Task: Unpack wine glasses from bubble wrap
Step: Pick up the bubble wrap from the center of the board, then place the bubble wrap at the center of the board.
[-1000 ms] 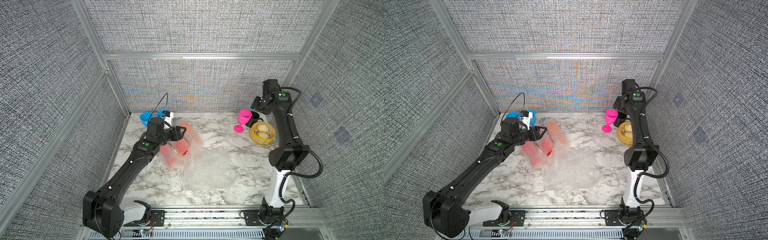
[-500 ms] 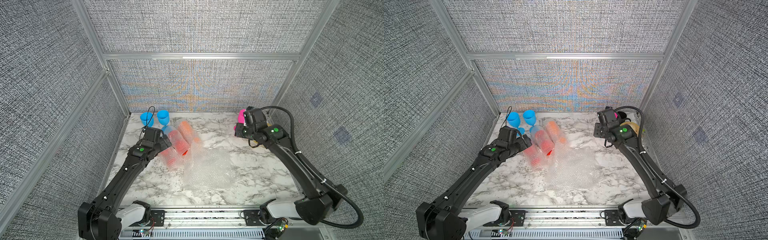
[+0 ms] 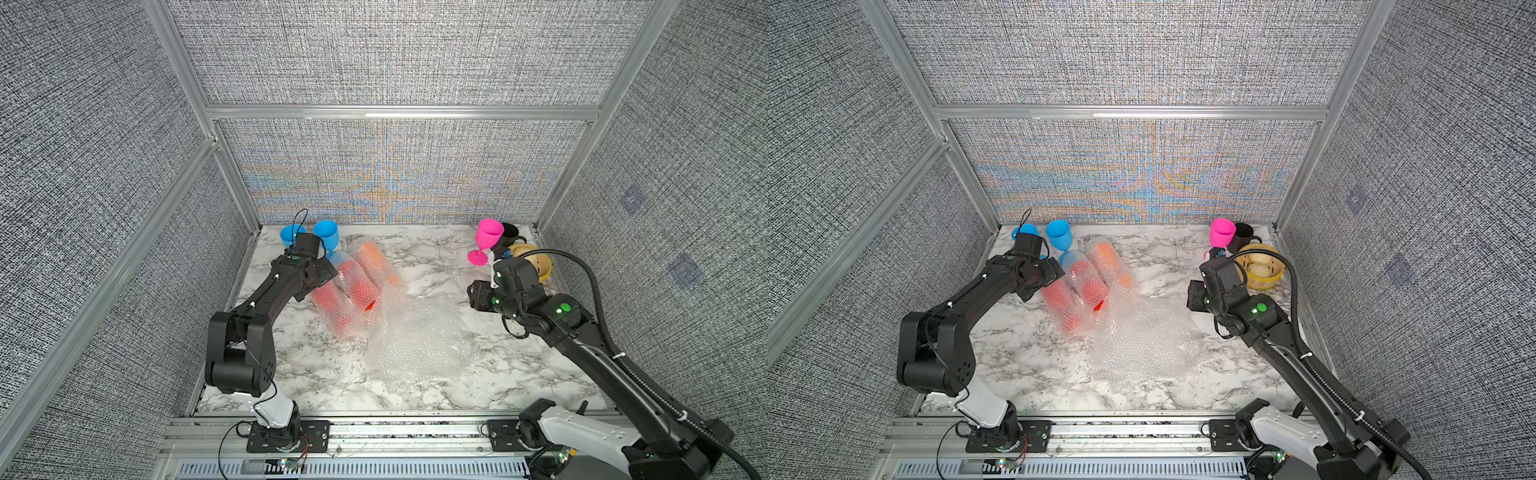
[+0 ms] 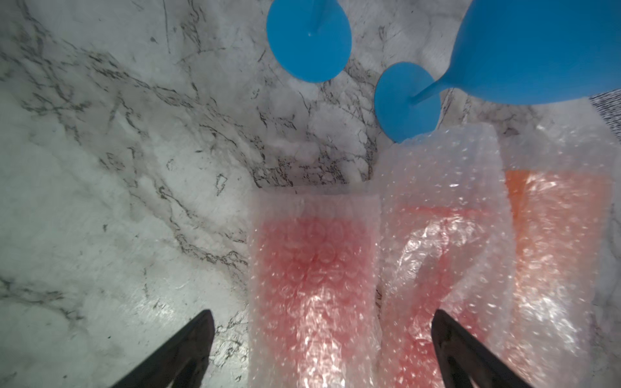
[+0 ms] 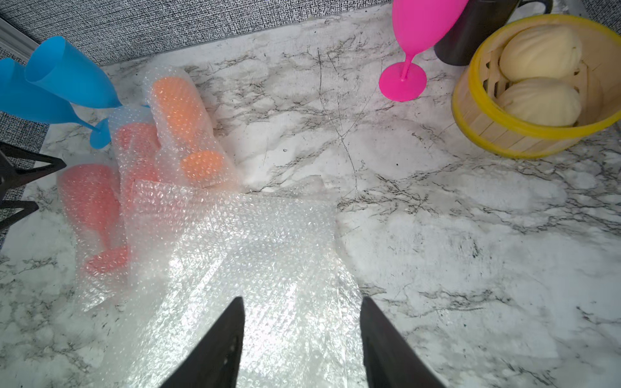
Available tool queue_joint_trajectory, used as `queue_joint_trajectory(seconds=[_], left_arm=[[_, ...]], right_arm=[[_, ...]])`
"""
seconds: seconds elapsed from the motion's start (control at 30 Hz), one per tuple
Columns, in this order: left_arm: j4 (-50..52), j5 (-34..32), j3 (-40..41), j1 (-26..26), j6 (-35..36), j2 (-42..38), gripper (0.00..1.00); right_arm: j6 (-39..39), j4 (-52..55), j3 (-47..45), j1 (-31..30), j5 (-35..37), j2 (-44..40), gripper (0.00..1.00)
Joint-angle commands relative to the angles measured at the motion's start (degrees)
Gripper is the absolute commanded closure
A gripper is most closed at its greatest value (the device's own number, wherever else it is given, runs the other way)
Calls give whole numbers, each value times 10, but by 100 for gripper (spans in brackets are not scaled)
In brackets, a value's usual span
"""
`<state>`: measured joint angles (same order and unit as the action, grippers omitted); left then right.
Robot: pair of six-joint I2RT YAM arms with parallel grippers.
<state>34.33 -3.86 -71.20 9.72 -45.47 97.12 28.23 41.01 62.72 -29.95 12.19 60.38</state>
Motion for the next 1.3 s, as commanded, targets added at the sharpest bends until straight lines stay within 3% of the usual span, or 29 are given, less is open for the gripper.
queue_joint_trajectory(seconds=[0.0, 0.37, 0.53, 0.63, 0.83, 0.97, 1.1, 1.2, 1.27], left_arm=[[17, 10, -2, 0, 1, 20, 2], [-20, 0, 32, 0, -5, 78, 9], [-35, -6, 35, 0, -7, 78, 26], [-20, -22, 35, 0, -1, 52, 33], [42, -59, 39, -1, 21, -54, 35], [51, -7, 48, 0, 49, -151, 35], [49, 30, 19, 52, 80, -211, 35], [66, 40, -27, 119, 103, -216, 35], [39, 80, -33, 159, 103, -210, 35]], right_arm=[[-11, -19, -9, 4, 13, -12, 43], [-9, -38, -33, 19, -14, -17, 43], [-7, -39, -36, 18, -19, -22, 44], [-5, -34, -33, 18, -19, -28, 44], [-3, -26, -19, 19, -22, -30, 45], [-16, -23, -8, 19, -36, -29, 45], [-32, -24, -7, 19, -56, -30, 45], [-33, -30, -15, 18, -80, -31, 46], [-32, -38, -27, 19, -102, -33, 46]])
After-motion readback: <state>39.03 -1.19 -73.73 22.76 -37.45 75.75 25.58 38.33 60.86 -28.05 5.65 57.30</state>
